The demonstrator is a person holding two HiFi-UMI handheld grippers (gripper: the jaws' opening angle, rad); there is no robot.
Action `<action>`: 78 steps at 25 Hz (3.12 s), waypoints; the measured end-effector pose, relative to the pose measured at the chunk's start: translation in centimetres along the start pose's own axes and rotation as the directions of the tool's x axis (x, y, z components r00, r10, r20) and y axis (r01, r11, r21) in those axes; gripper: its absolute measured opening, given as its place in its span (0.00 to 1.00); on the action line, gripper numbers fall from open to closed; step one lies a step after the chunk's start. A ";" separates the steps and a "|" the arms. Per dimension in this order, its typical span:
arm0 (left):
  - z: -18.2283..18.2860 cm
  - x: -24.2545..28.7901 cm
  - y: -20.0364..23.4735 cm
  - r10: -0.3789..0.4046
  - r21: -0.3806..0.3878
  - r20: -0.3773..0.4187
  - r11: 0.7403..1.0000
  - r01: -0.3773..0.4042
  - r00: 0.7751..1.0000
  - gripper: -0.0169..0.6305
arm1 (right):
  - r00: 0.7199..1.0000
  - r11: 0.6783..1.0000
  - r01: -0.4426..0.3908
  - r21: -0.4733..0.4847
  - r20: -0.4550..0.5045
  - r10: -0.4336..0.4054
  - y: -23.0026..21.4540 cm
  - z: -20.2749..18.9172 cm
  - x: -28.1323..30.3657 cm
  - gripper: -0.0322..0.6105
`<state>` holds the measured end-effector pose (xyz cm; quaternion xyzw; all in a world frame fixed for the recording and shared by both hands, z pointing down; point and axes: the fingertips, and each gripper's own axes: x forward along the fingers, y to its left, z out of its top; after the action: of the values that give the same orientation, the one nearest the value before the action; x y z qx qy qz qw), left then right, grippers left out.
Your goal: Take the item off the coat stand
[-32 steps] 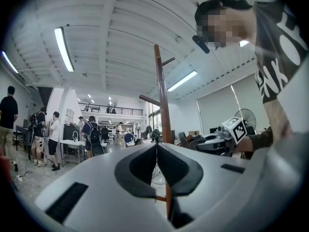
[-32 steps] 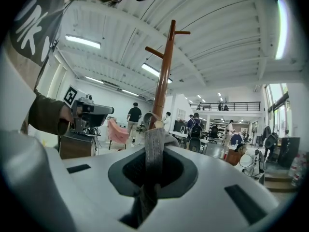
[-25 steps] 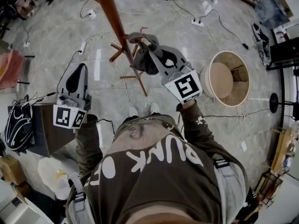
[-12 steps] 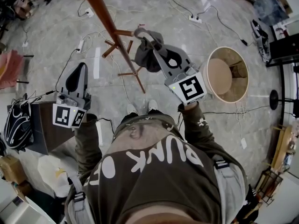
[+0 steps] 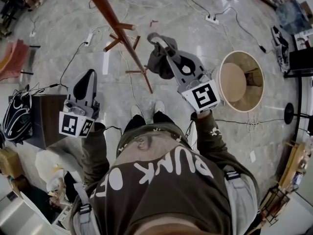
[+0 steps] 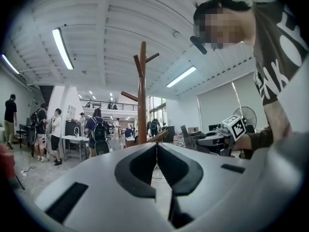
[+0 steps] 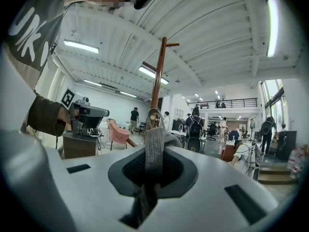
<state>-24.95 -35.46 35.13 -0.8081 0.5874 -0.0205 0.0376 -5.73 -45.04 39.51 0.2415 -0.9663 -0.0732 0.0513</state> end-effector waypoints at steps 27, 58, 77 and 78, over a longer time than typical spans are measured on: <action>-0.9 -26.0 -3.0 -0.145 -0.048 0.077 0.988 0.149 0.986 0.04 | 0.984 0.985 0.163 -0.063 -0.061 -0.166 26.3 3.7 -10.9 0.08; 3.7 -34.2 -19.9 -0.073 0.002 0.097 0.997 0.073 0.993 0.04 | 0.998 0.997 0.059 -0.056 -0.004 -0.060 31.7 5.4 -27.5 0.08; 5.0 -38.3 -30.3 -0.063 0.029 0.075 0.998 0.061 0.995 0.04 | 0.998 0.998 0.055 -0.036 0.008 -0.055 33.5 4.4 -38.2 0.08; 5.2 -38.2 -30.3 -0.068 0.028 0.076 0.997 0.066 0.995 0.04 | 0.998 0.998 0.061 -0.035 0.007 -0.060 33.5 4.6 -38.4 0.08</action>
<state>-7.62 10.37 32.95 -0.8269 0.5580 0.0016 0.0698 11.95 2.92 38.15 0.2694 -0.9573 -0.0923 0.0503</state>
